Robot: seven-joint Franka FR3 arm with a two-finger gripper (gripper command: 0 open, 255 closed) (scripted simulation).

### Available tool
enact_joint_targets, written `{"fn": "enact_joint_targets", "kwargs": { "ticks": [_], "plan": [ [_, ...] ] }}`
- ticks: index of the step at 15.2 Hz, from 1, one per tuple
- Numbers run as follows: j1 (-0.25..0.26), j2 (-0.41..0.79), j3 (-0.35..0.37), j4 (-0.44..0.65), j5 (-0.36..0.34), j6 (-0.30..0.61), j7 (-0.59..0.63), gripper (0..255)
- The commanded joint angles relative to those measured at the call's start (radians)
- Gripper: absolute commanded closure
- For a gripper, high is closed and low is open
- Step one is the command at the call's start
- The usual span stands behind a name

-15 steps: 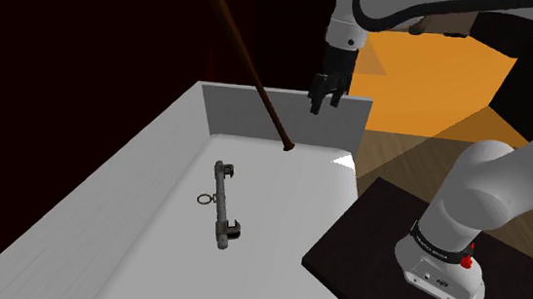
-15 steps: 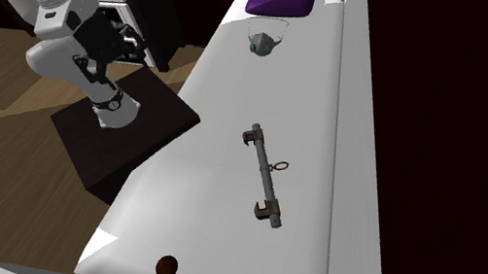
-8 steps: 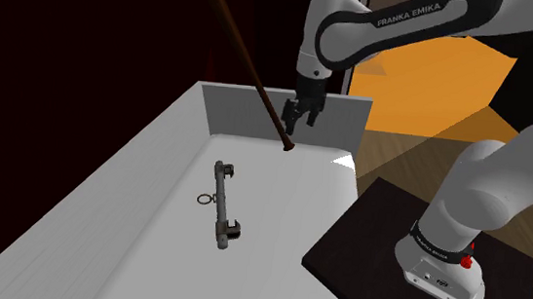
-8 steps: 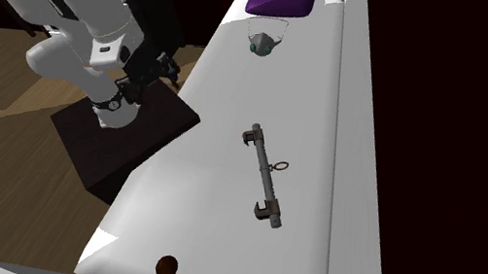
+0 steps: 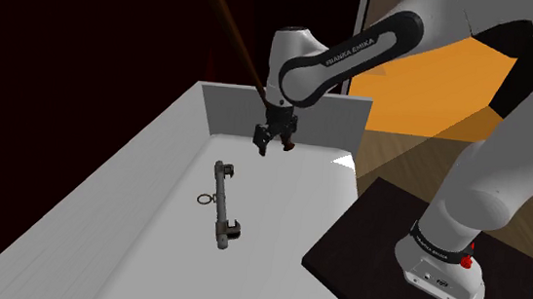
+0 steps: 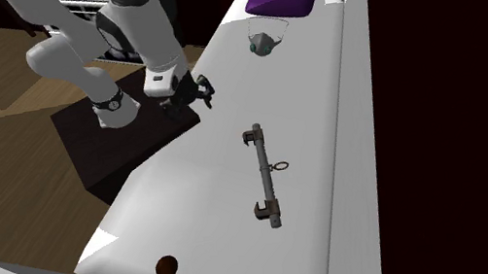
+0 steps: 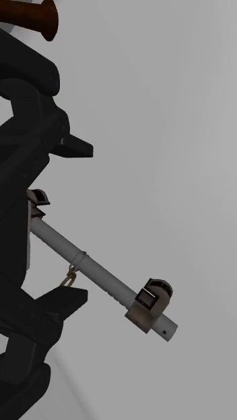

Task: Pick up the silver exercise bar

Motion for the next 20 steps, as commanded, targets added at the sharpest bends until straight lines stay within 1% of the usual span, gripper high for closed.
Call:
{"fn": "enact_joint_targets", "kwargs": {
  "ticks": [1,6,10,15,20],
  "plan": [
    [0.001,0.079,0.017,0.027,-0.022,0.052,0.036,0],
    [0.017,0.279,0.040,0.124,-0.106,0.148,0.141,0],
    [0.050,0.441,0.030,0.225,-0.181,0.199,0.226,0],
    [0.109,0.640,-0.004,0.383,-0.255,0.230,0.310,0],
    [0.168,0.841,-0.041,0.576,-0.298,0.229,0.367,0]
  ]
}}
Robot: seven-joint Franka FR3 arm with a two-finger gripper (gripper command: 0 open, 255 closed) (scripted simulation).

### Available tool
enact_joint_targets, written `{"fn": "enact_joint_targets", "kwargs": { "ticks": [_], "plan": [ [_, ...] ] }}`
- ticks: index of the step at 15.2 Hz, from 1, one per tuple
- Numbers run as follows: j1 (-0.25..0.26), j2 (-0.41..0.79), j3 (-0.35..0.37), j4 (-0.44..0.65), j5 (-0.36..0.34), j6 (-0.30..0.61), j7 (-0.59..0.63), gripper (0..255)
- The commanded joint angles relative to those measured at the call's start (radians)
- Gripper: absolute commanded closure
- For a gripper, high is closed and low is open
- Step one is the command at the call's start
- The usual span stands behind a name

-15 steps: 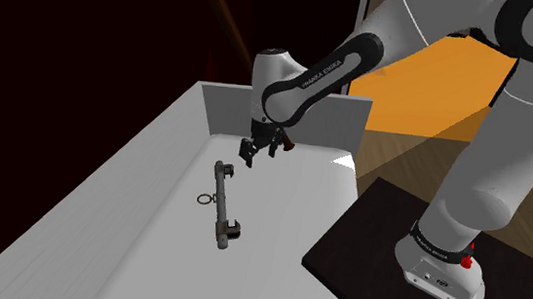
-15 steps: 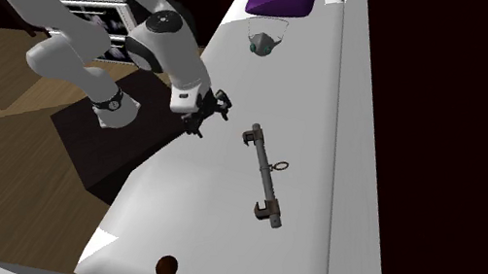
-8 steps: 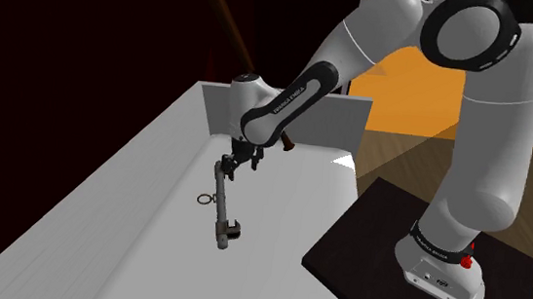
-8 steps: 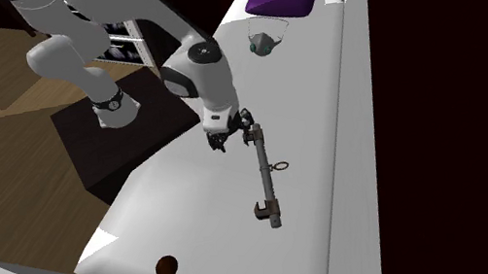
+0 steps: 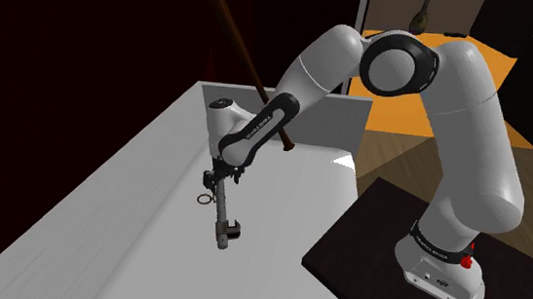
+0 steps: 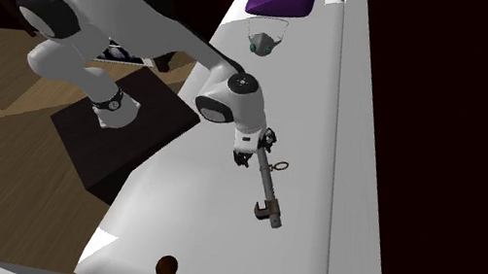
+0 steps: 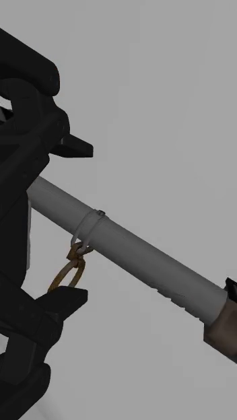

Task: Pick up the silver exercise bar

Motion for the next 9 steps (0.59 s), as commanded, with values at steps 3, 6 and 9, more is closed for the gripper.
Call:
{"fn": "enact_joint_targets", "kwargs": {
  "ticks": [3,6,9],
  "plan": [
    [0.038,0.132,-0.023,0.125,-0.020,0.003,0.031,0],
    [0.043,0.164,-0.028,0.135,-0.025,0.026,0.034,0],
    [0.047,0.197,-0.034,0.146,-0.029,0.047,0.036,0]
  ]
}}
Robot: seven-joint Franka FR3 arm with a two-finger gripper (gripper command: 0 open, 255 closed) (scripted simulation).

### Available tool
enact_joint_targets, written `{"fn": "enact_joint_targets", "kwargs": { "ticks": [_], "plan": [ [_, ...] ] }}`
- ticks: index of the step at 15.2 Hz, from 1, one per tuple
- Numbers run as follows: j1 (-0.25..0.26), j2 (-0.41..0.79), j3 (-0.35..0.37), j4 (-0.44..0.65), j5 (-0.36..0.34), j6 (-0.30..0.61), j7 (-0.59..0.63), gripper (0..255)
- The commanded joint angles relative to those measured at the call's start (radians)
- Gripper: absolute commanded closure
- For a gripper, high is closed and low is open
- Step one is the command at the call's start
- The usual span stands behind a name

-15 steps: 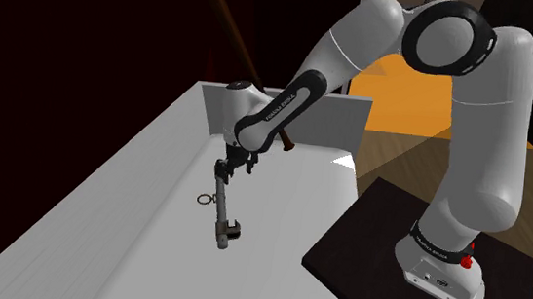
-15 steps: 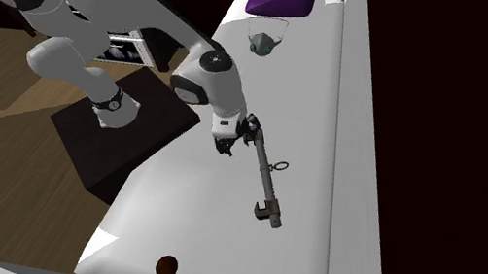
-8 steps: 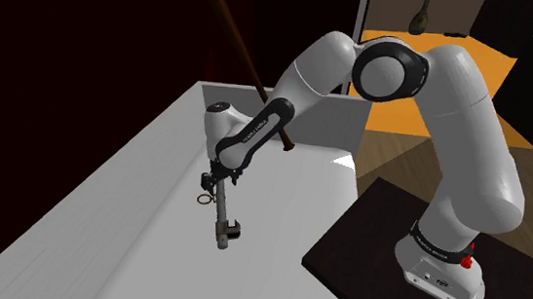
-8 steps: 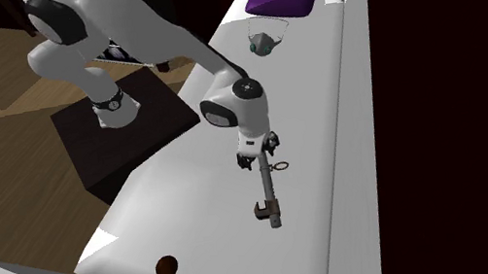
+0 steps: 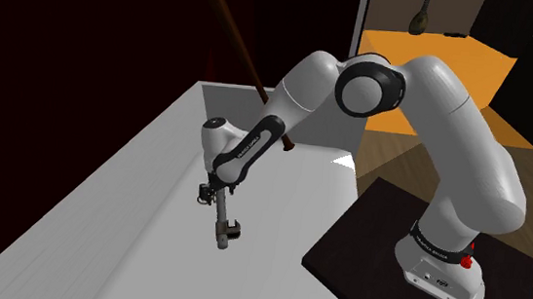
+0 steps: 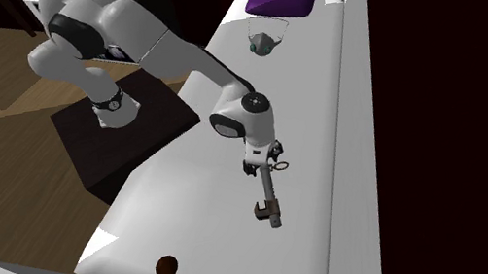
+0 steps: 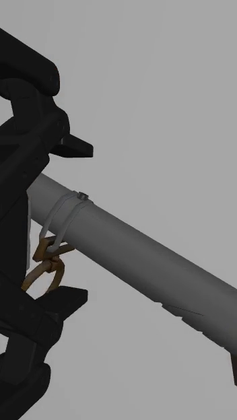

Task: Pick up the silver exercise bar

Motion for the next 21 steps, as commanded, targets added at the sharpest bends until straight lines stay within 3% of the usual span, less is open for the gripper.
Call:
{"fn": "enact_joint_targets", "kwargs": {
  "ticks": [1,2,3,12,21],
  "plan": [
    [0.003,0.020,-0.003,0.009,-0.003,0.011,0.001,0],
    [0.003,0.020,-0.003,0.009,-0.003,0.011,0.001,0],
    [0.003,0.017,-0.003,0.004,-0.003,0.014,0.002,255],
    [0.003,0.020,-0.003,0.009,-0.003,0.011,0.001,255],
    [-0.010,-0.077,0.014,-0.021,0.012,-0.055,-0.006,255]
  ]
}}
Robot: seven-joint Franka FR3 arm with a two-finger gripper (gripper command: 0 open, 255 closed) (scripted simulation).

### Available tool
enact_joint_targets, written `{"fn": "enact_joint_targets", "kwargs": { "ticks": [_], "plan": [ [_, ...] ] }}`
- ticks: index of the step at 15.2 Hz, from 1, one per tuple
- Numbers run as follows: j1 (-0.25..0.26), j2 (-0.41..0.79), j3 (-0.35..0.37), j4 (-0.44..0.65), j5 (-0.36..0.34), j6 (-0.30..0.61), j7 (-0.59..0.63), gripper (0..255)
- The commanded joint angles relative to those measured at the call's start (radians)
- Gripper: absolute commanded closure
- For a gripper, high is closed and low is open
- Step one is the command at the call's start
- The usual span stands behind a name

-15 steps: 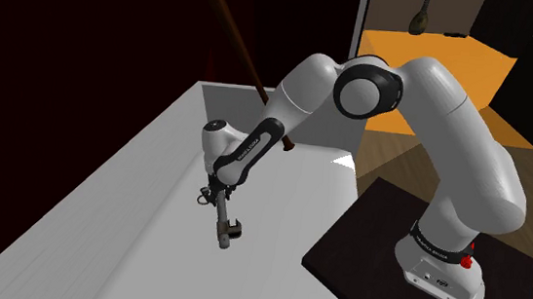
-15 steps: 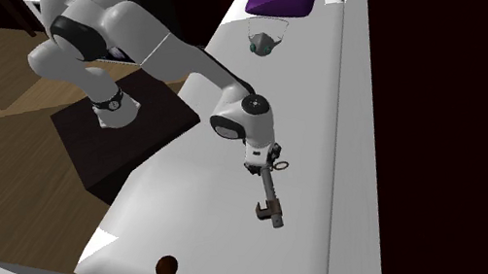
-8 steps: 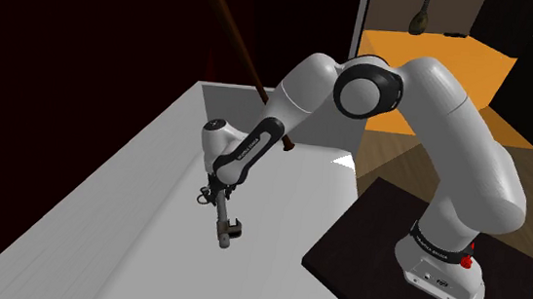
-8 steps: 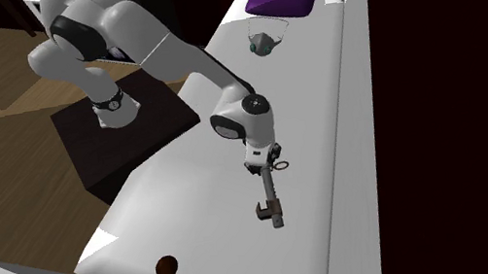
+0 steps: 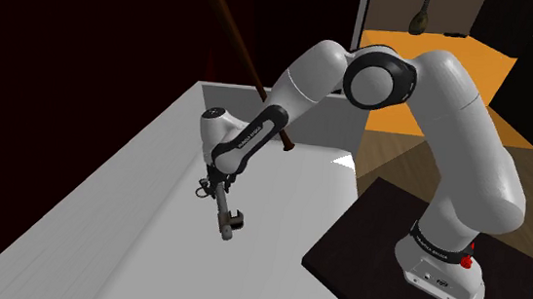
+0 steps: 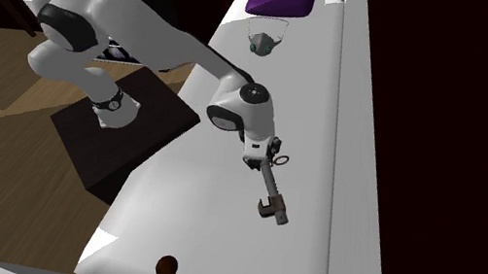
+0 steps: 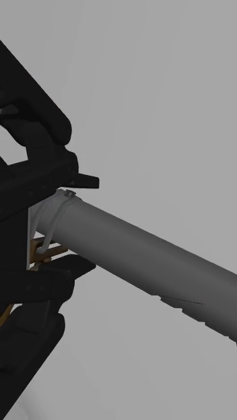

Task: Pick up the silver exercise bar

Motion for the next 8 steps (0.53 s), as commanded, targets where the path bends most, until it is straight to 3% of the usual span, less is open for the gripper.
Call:
{"fn": "enact_joint_targets", "kwargs": {
  "ticks": [1,8],
  "plan": [
    [0.000,-0.019,0.004,-0.001,0.003,-0.017,0.001,255],
    [-0.007,-0.069,0.013,-0.008,0.013,-0.060,-0.005,255]
  ]
}}
